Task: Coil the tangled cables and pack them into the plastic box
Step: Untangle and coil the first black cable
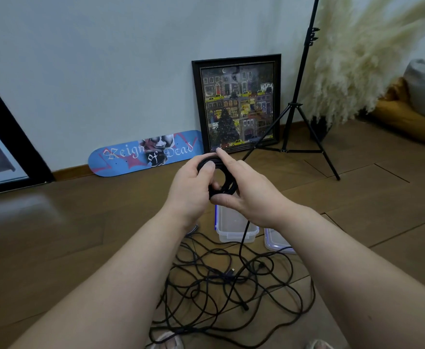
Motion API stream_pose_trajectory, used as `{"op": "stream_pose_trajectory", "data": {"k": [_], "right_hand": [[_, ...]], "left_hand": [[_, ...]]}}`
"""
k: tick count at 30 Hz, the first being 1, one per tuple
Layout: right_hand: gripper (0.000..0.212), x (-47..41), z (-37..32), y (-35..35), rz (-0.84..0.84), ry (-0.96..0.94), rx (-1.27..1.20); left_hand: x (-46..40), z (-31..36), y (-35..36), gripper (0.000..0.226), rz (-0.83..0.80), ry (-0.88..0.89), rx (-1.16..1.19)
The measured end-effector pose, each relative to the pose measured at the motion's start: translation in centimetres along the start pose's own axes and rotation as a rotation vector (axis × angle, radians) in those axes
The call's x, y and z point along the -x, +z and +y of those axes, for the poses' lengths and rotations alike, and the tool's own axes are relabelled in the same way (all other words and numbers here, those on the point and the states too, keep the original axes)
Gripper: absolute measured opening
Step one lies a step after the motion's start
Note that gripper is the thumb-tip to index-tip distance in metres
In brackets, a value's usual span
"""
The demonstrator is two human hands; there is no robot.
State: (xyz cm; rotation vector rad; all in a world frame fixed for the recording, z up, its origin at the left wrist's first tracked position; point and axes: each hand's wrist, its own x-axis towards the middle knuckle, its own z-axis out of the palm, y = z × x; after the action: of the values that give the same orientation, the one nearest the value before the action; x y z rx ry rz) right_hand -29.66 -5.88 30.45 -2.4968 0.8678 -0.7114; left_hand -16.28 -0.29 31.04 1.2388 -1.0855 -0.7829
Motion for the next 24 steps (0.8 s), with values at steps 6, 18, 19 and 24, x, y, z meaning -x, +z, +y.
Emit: {"op": "stream_pose_trajectory", "data": {"k": [6, 18, 19, 24], "right_hand": [[0.089, -0.1, 0.4, 0.0, 0.087, 0.052, -0.13], [0.087, 0.0, 0.3, -0.3, 0.018, 0.092, -0.043], [0.087, 0.1, 0.3, -0.5, 0.015, 0.101, -0.054], [0.051, 0.9, 1.7, -1.3, 0.05, 0.244, -0.259]], "left_hand": [[0.8, 0.6, 1.0, 0.023, -0.109, -0.132, 0.333], [0.1, 1.2, 1.1, 0.023, 0.053, -0.16, 0.344], [0.0, 1.2, 1.2, 0.024, 0.075, -0.161, 0.343], [-1.2, 1.0, 0.9, 0.024, 0.27, -0.166, 0.358]]}}
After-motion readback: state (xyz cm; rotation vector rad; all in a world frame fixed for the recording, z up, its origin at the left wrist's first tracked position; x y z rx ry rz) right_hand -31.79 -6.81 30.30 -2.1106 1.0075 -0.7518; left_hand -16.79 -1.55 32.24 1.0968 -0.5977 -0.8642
